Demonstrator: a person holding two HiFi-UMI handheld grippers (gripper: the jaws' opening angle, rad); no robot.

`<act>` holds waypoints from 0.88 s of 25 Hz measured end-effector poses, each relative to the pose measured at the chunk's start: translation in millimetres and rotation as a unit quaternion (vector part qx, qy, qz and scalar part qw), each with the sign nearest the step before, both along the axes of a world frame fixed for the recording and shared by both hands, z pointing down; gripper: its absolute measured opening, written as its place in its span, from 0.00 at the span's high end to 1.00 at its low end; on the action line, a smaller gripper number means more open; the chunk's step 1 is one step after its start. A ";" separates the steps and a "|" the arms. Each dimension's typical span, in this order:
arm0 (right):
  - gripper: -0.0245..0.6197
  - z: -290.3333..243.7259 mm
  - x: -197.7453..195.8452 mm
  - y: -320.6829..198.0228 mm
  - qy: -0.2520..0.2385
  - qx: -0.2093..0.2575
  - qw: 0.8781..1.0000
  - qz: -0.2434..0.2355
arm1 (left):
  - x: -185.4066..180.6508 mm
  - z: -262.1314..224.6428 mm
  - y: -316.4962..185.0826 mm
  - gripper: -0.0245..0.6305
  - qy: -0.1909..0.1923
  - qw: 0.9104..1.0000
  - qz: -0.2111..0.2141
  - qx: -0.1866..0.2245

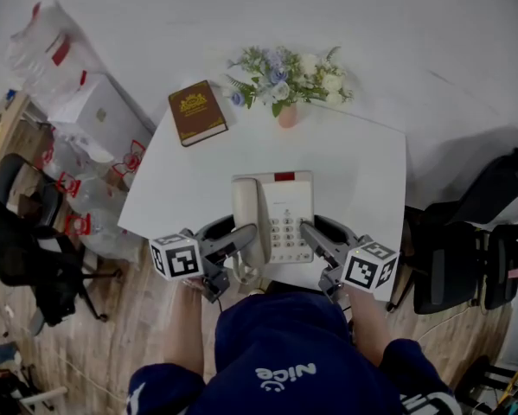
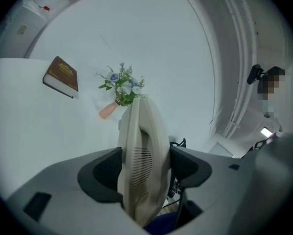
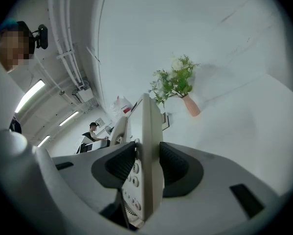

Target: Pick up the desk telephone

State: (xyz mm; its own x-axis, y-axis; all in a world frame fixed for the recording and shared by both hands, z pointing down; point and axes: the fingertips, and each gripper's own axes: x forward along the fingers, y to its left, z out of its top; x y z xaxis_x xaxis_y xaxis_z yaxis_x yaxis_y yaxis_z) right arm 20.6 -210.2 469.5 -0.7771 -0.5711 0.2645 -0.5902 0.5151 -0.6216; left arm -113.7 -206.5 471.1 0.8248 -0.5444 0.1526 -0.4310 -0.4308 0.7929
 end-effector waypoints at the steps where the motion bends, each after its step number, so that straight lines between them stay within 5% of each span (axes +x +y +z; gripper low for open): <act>1: 0.69 -6.3 0.0 1.2 -0.001 0.009 1.000 0.001 | 0.5 -8.0 0.9 0.47 0.004 1.000 -0.002 0.009; 22: 0.70 -106.9 0.6 23.9 -0.014 0.152 0.988 0.007 | -0.3 -102.3 25.2 0.47 0.022 0.991 -0.033 0.130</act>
